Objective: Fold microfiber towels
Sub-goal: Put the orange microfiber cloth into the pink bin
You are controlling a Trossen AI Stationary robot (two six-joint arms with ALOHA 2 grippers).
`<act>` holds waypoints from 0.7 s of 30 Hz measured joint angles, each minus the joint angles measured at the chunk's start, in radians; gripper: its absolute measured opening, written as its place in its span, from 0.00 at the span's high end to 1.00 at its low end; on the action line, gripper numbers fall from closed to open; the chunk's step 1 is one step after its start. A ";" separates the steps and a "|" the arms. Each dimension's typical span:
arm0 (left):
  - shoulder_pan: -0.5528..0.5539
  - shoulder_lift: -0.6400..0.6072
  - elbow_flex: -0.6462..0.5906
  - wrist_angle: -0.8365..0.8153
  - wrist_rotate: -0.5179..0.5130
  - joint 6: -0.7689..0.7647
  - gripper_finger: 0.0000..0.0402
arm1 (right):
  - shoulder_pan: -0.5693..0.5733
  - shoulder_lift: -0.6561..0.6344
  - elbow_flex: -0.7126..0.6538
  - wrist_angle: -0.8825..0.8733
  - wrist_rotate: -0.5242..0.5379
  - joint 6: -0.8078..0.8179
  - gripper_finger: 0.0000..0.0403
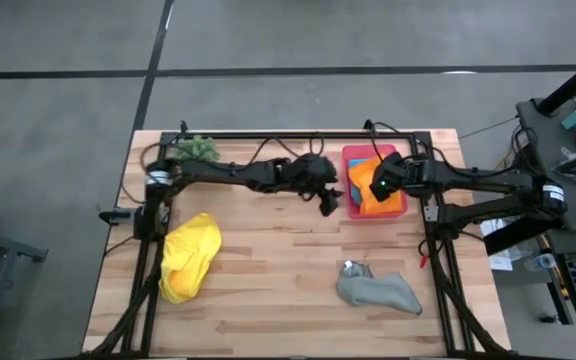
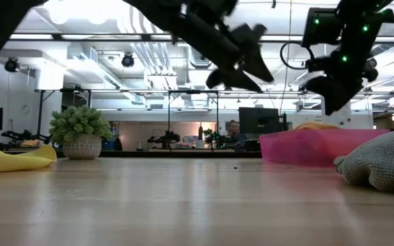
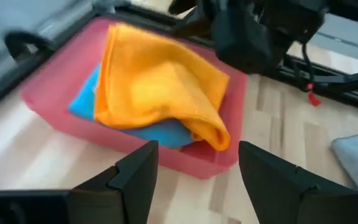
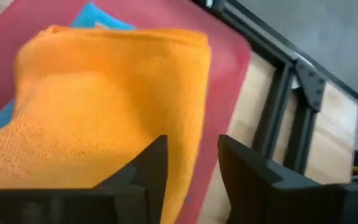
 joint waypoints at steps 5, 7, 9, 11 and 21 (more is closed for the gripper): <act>-0.046 -0.157 -0.193 0.127 -0.027 0.074 0.49 | -0.010 0.001 0.090 0.004 -0.102 -0.139 0.63; -0.063 -0.218 -0.274 0.194 -0.026 0.104 0.49 | -0.020 0.006 0.130 0.021 -0.189 -0.235 0.63; -0.077 -0.276 -0.347 0.259 -0.025 0.130 0.49 | -0.036 0.016 0.171 0.022 -0.273 -0.342 0.64; -0.089 -0.327 -0.414 0.315 -0.025 0.140 0.49 | -0.055 0.034 0.212 0.022 -0.352 -0.435 0.65; -0.105 -0.487 -0.648 0.533 -0.025 0.164 0.49 | -0.166 0.264 0.397 -0.002 -0.623 -0.912 0.69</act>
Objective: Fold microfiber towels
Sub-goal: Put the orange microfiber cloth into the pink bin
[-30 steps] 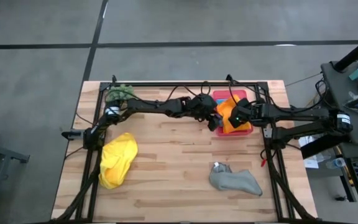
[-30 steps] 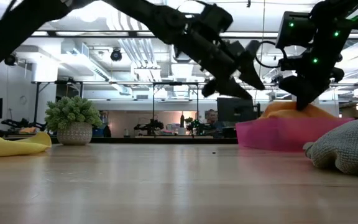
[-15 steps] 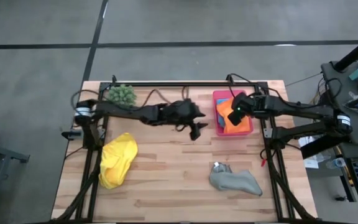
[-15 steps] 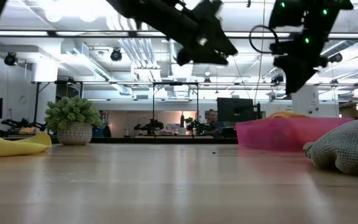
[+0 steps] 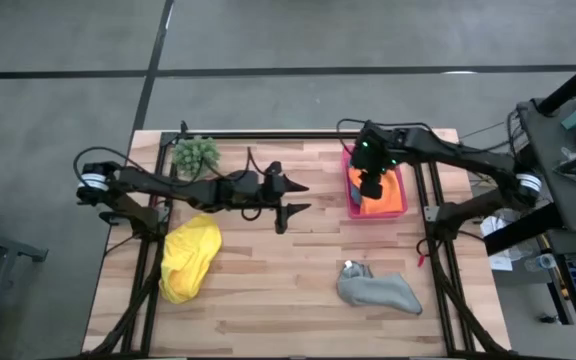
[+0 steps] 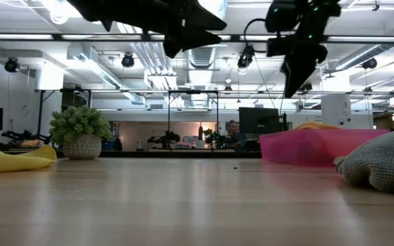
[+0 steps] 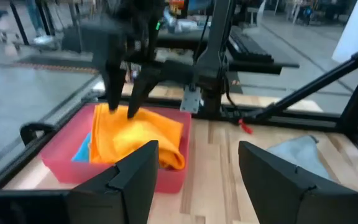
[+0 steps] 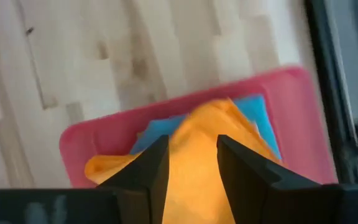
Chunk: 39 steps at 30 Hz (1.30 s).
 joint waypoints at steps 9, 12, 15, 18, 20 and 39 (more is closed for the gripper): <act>0.000 -0.072 -0.081 0.035 -0.001 0.071 0.49 | -0.062 0.216 0.140 -0.036 0.003 -0.171 0.70; 0.000 -0.073 -0.083 0.051 -0.001 0.075 0.49 | -0.088 0.280 0.174 -0.067 0.003 -0.147 0.65; 0.000 -0.075 -0.082 0.084 -0.001 0.106 0.49 | -0.112 0.326 0.184 -0.104 0.003 -0.157 0.58; 0.000 -0.075 -0.082 0.083 -0.001 0.125 0.49 | -0.130 0.352 0.188 -0.129 0.003 -0.177 0.52; 0.000 -0.075 -0.082 0.089 -0.001 0.126 0.49 | -0.136 0.357 0.190 -0.138 0.004 -0.190 0.49; 0.000 -0.075 -0.082 0.100 -0.001 0.170 0.49 | -0.184 0.357 0.101 -0.043 0.083 -0.245 0.52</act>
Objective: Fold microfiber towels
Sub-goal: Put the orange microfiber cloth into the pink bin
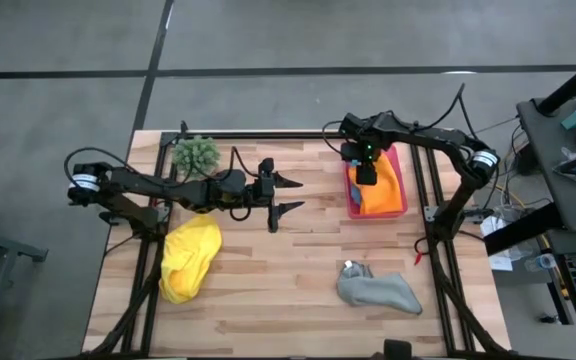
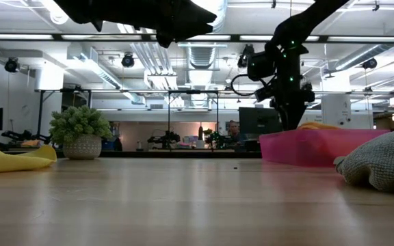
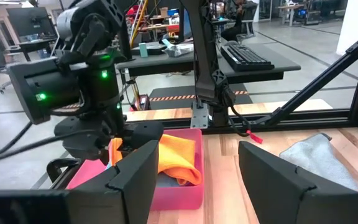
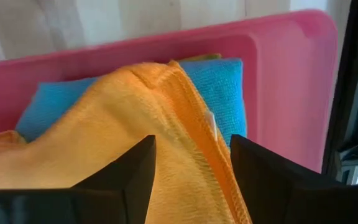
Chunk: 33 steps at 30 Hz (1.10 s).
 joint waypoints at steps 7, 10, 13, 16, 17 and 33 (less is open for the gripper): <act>0.000 0.000 0.000 0.000 0.000 0.000 0.49 | 0.002 0.000 -0.026 0.019 -0.001 -0.007 0.57; 0.000 0.000 0.000 0.000 0.000 0.000 0.49 | 0.001 0.000 -0.032 0.021 -0.001 -0.014 0.64; 0.000 0.000 0.000 0.000 0.000 0.000 0.49 | 0.002 0.000 -0.039 0.016 -0.002 -0.026 0.76; 0.000 0.000 0.000 0.001 0.000 0.000 0.49 | 0.002 0.000 -0.039 0.017 -0.003 -0.027 0.89; 0.000 0.000 0.000 0.003 0.000 0.000 0.49 | 0.002 0.000 -0.039 0.017 -0.003 -0.027 0.93; 0.000 0.000 0.000 0.007 0.000 0.000 0.49 | -0.005 -0.061 -0.018 0.028 -0.001 0.029 0.98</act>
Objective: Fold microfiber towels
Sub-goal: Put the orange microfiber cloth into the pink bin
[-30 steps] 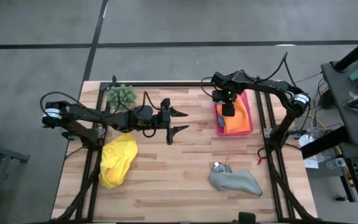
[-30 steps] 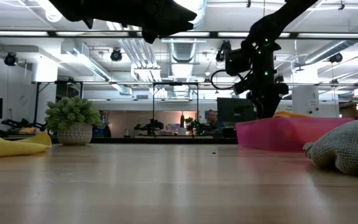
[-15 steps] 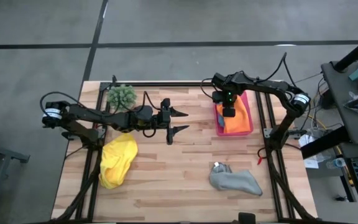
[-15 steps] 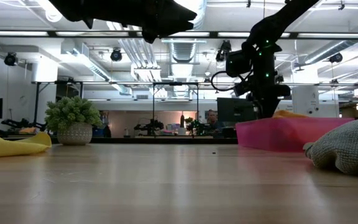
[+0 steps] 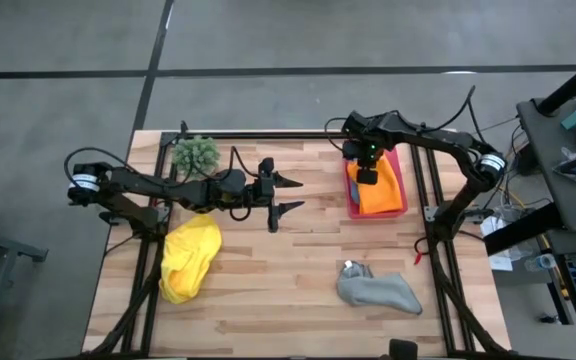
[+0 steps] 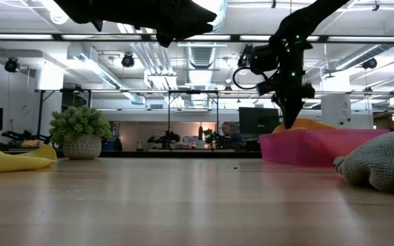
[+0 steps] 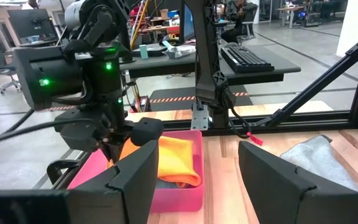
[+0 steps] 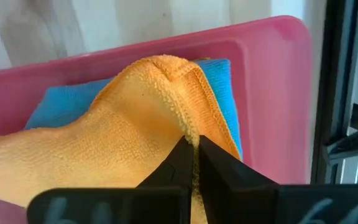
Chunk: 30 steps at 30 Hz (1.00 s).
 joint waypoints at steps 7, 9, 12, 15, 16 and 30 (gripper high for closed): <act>0.000 0.000 0.000 0.000 0.000 0.000 0.49 | -0.023 -0.006 0.000 0.024 0.052 0.053 0.98; 0.000 0.000 0.000 0.000 0.000 0.000 0.49 | -0.026 -0.006 -0.002 0.025 0.053 0.066 0.98; 0.000 0.000 0.000 0.001 0.000 0.000 0.49 | -0.028 -0.006 -0.008 0.038 0.053 0.078 0.98; 0.000 0.000 0.000 0.003 0.000 0.000 0.49 | -0.031 -0.006 -0.020 0.060 0.057 0.082 0.98; 0.000 0.000 0.000 0.003 0.000 0.000 0.49 | -0.031 -0.006 -0.029 0.067 0.060 0.082 0.98; 0.000 0.000 0.000 0.019 0.000 0.000 0.49 | -0.039 -0.005 -0.121 0.186 0.088 0.100 0.88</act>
